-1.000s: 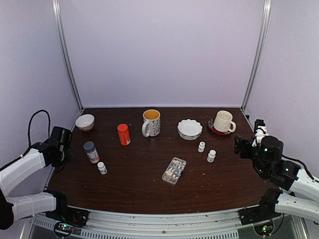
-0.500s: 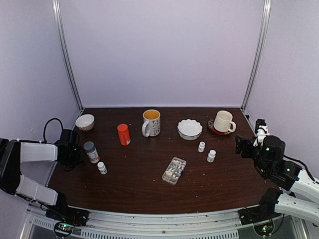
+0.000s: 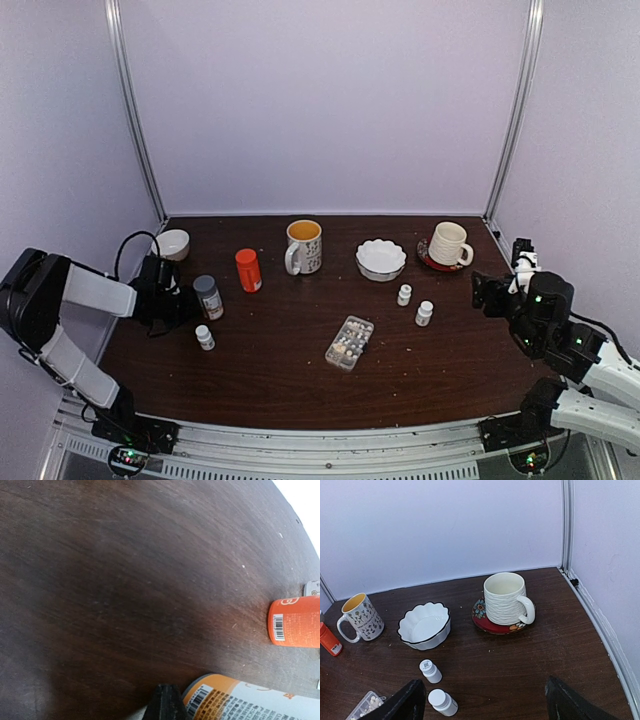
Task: Sort the pills into containers
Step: Move the pill bottle to the center of the board.
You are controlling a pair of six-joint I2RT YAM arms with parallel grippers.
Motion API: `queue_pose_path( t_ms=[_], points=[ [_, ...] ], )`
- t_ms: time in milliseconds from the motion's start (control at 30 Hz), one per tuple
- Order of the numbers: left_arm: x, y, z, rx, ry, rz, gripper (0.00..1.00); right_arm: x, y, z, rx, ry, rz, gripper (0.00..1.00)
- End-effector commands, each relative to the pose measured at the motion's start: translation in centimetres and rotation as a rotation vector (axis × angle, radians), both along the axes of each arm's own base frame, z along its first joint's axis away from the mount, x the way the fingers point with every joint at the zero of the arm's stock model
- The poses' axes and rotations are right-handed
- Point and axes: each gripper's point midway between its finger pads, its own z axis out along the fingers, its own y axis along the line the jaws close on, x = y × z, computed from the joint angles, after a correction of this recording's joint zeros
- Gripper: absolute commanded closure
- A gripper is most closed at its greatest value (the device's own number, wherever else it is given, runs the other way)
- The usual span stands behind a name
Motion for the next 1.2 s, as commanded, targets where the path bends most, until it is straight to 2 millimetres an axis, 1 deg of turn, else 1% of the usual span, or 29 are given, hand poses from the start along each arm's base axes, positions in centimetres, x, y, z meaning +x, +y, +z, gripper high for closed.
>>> queue_pose_path(
  t_ms=[0,133,233,333,367,433,500,533,600,667,733,767,800,900,1000,1067,1100,1133,1167],
  points=[
    [-0.5,-1.8,-1.1,-0.034,0.032,-0.041,1.0,0.1,0.1,-0.3,0.001,0.001,0.006,0.14],
    [-0.4,-4.4,-1.3,-0.053,0.043,-0.094,1.0,0.1,0.0,-0.3,0.003,0.001,0.004,0.14],
    [-0.9,-6.0,-1.4,-0.08,0.034,-0.117,1.0,0.1,-0.1,-0.5,-0.011,0.006,0.004,0.14],
    [-1.4,-8.1,-1.0,-0.091,0.023,-0.162,1.0,0.2,-0.5,-0.5,-0.032,0.001,-0.011,0.14],
    [-1.6,-8.4,-0.9,-0.09,0.024,-0.167,1.0,0.3,-0.5,-0.5,-0.035,-0.001,-0.012,0.14],
    [-1.8,-8.4,-0.6,-0.094,0.013,-0.161,1.0,0.6,-0.8,-0.5,-0.03,-0.007,-0.021,0.14],
    [-1.6,-7.4,0.3,-0.047,-0.013,-0.136,1.0,1.0,-0.9,-0.3,-0.021,-0.007,-0.015,0.14],
    [-1.3,-6.8,1.0,-0.012,-0.028,-0.131,1.0,1.2,-1.1,-0.3,-0.018,-0.006,-0.018,0.12],
    [-0.7,-4.7,2.2,0.082,-0.041,-0.094,1.0,1.6,-1.3,-0.1,-0.017,-0.006,-0.022,0.11],
    [-0.1,-3.0,3.5,0.128,-0.059,-0.073,1.0,2.1,-1.5,-0.3,-0.035,0.0,-0.027,0.1],
    [0.3,-0.7,4.7,0.169,-0.076,-0.043,1.0,2.7,-2.0,0.1,-0.053,-0.023,-0.044,0.06],
    [0.6,0.3,5.3,0.2,-0.094,-0.037,0.98,2.9,-2.3,0.1,-0.077,-0.03,-0.052,0.04],
    [0.9,1.6,6.1,0.228,-0.113,-0.017,0.92,3.2,-2.8,0.2,-0.103,-0.037,-0.069,0.02],
    [1.4,3.8,8.9,0.326,-0.219,0.012,0.67,4.1,-4.0,0.5,-0.113,-0.074,-0.097,0.0],
    [1.8,4.7,12.1,0.383,-0.356,0.039,0.42,4.8,-5.2,0.9,-0.086,-0.132,-0.123,0.0],
    [1.8,5.3,13.9,0.419,-0.432,0.058,0.29,5.3,-5.6,1.4,-0.097,-0.182,-0.129,0.0],
    [1.8,5.7,14.8,0.443,-0.467,0.067,0.08,5.5,-5.5,1.6,-0.119,-0.197,-0.12,0.0],
    [1.7,6.2,15.4,0.474,-0.487,0.089,0.03,6.0,-5.5,1.6,-0.134,-0.214,-0.114,0.0],
    [1.7,6.7,15.9,0.508,-0.509,0.101,0.03,6.4,-5.5,1.4,-0.144,-0.215,-0.112,0.0]
  ],
)
